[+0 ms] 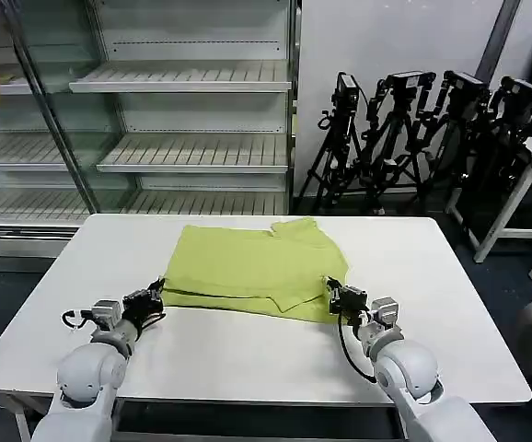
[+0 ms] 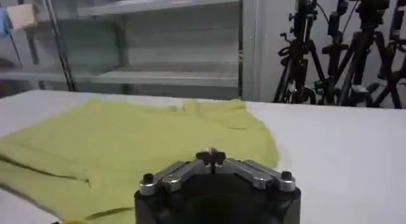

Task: Fold and organize the clothes.

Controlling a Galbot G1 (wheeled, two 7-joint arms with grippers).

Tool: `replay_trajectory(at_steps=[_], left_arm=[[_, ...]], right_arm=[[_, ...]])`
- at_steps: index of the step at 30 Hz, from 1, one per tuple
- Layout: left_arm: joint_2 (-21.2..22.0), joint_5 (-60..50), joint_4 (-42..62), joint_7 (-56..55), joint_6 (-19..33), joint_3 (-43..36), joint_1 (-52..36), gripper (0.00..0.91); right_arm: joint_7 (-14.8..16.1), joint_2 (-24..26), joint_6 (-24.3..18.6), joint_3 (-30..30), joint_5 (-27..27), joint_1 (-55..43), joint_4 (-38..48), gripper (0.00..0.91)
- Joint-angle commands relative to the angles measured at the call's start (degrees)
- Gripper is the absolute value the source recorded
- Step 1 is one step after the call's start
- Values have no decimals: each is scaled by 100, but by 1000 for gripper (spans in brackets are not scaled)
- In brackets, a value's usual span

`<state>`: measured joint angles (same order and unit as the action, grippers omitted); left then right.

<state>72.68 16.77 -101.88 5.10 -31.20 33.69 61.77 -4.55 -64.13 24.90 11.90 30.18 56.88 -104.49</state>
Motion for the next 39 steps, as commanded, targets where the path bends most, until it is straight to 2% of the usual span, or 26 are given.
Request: replay_trajectory(at_steps=[1,7,10,16,22,31,33,34,36,37,38,39], left_arm=[[-32,-52,209,-10,23,-31,-194,907],[-44,-94,224,-6,134,-10,-185,907],[-80,-86,97,-15,148,35,-60,907],[-250,-47,-574,-21,-3,81,414,907],[-352,-114,-737,-4,-182,107,750,907],[-353,-320,-461,139,-178,173,693,907],[-354,-316,-413,139,-177,169,659,907],[-358,-317,-371,145,-173,164,642,907],[-359,-319,-343,165,-166,146,624,907],[-356,-327,-327,171,-156,133,609,907],[-348,-328,-320,165,-159,123,597,413],[-347,-328,-314,167,-161,117,586,71]], right_arm=[[17,-15,22,-12,-46,-73,105,907],[64,-51,42,3,-71,-118,232,907],[-71,-83,39,117,-148,-68,243,907],[-109,159,175,463,-81,740,-577,907],[-208,378,477,679,-82,1459,-1372,907],[-192,406,520,852,-137,1824,-1495,907],[-174,397,530,846,-153,1824,-1464,685],[-163,388,553,840,-172,1827,-1461,363],[-154,362,599,825,-214,1834,-1462,0],[-161,348,604,809,-213,1825,-1447,0],[-178,333,607,803,-213,1813,-1437,0],[-191,321,612,802,-210,1801,-1416,0]])
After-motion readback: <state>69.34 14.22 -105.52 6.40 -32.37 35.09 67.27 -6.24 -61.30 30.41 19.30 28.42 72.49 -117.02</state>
